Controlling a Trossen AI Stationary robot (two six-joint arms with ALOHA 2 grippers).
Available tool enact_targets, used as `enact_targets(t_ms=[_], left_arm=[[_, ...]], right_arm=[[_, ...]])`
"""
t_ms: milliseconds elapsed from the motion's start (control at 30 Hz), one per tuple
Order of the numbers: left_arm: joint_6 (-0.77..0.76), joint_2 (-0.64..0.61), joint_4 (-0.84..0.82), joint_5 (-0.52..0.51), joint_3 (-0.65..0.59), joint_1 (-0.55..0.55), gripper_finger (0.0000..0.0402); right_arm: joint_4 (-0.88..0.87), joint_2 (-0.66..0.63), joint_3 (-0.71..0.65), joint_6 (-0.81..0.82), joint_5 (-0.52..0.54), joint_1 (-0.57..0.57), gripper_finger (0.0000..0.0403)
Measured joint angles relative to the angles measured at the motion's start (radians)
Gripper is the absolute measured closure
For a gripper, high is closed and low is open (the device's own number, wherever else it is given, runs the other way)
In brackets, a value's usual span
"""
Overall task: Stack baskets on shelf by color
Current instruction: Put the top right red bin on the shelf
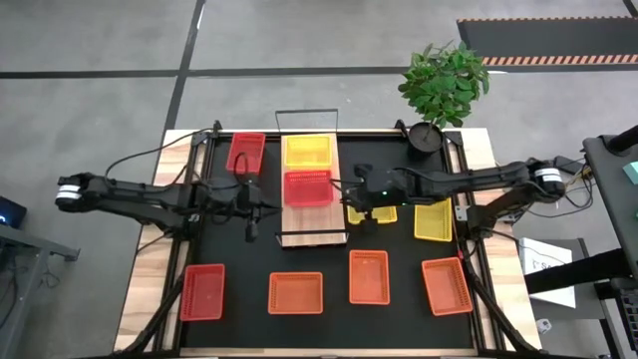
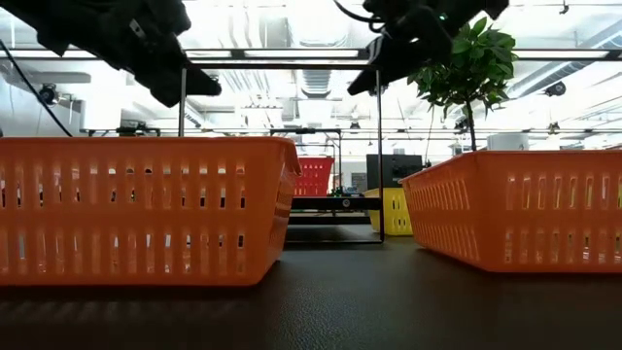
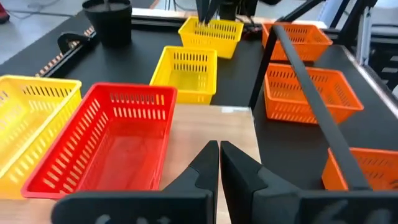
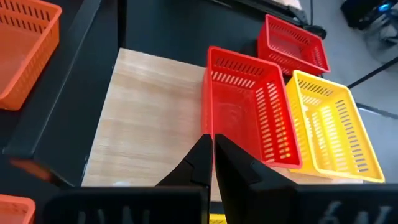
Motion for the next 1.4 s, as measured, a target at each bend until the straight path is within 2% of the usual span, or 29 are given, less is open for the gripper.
enact_targets(t_ms=[200, 467, 733, 900, 1100, 1400], left_arm=[[0.000, 0.064, 0.007, -0.001, 0.020, 0.000, 0.0402], [0.035, 0.089, 0.031, -0.022, 0.052, 0.003, 0.0402], [0.161, 0.140, -0.336, -0.018, 0.288, 0.062, 0.0402], [0.282, 0.236, -0.463, -0.007, 0.400, 0.166, 0.0402], [0.376, 0.397, -0.447, 0.126, 0.436, 0.294, 0.0402], [0.455, 0.604, -0.404, 0.131, 0.518, 0.344, 0.0402]], right_arm=[[0.079, -0.058, -0.086, 0.000, 0.000, 0.000, 0.0394], [0.098, -0.075, -0.123, 0.001, 0.000, 0.000, 0.0394], [0.098, -0.076, -0.128, 0.001, 0.000, 0.000, 0.0394], [0.103, -0.076, -0.128, 0.003, 0.000, 0.000, 0.0394], [0.100, -0.076, -0.128, 0.020, 0.000, 0.000, 0.0394], [0.076, -0.076, -0.128, 0.020, 0.000, 0.000, 0.0394]])
